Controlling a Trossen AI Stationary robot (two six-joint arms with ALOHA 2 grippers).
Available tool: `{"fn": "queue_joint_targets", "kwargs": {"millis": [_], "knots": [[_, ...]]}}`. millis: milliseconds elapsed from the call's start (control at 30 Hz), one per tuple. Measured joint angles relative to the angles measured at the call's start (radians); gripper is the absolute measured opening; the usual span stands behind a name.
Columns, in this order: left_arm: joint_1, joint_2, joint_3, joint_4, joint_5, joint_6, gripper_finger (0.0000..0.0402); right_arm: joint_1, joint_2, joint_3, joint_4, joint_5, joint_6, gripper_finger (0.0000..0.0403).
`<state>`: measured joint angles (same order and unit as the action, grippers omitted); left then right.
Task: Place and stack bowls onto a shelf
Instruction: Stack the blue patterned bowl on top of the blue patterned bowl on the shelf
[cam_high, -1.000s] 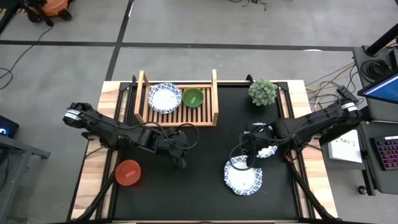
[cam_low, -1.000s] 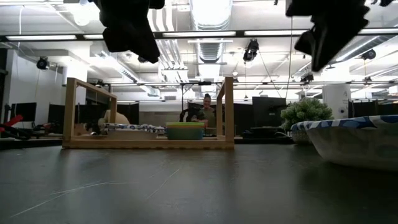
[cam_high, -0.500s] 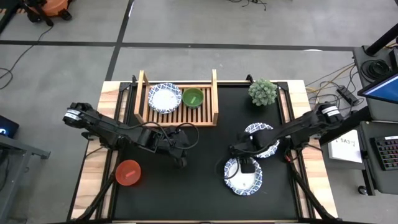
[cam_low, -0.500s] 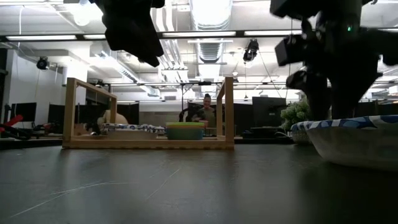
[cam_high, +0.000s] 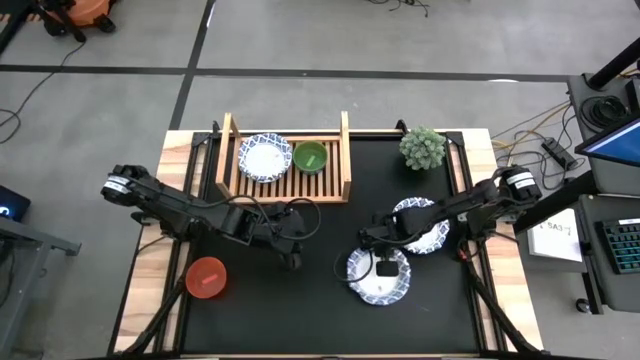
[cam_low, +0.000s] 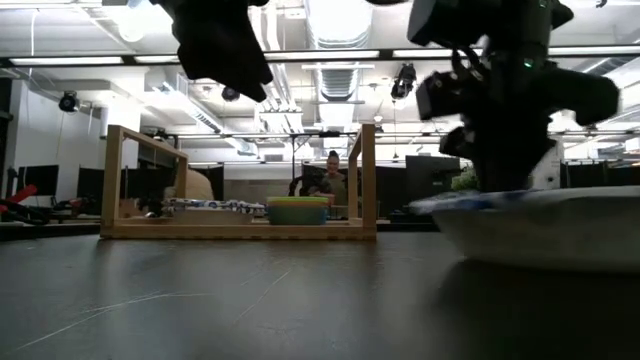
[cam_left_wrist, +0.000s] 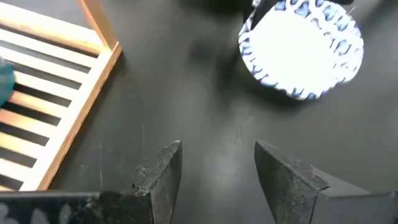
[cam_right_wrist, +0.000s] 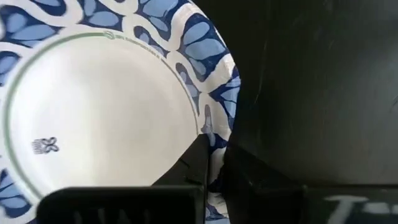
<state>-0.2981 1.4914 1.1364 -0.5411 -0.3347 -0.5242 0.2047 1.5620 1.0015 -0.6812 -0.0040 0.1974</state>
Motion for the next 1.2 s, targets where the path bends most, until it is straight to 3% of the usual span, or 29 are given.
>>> {"fn": "queue_joint_targets", "kwargs": {"millis": [100, 333, 467, 700, 1200], "knots": [[0.0, 0.0, -0.012, 0.049, -0.01, 0.005, 0.0185, -0.005, -0.003, 0.03, 0.038, 0.036, 0.0, 0.0014], [0.0, 0.0, -0.096, 0.269, -0.026, 0.045, 0.0185, -0.006, -0.003, 0.075, 0.197, 0.246, -0.045, 0.0013], [0.0, 0.0, -0.142, 0.353, -0.065, 0.041, 0.0185, -0.005, -0.003, 0.081, 0.284, 0.28, -0.091, 0.0013], [0.0, 0.0, -0.163, 0.357, -0.112, 0.019, 0.0185, -0.005, -0.003, 0.091, 0.35, 0.327, -0.145, 0.0013], [0.0, 0.014, -0.178, 0.383, -0.111, 0.025, 0.0185, -0.005, -0.003, 0.091, 0.403, 0.349, -0.174, 0.0013]]}}
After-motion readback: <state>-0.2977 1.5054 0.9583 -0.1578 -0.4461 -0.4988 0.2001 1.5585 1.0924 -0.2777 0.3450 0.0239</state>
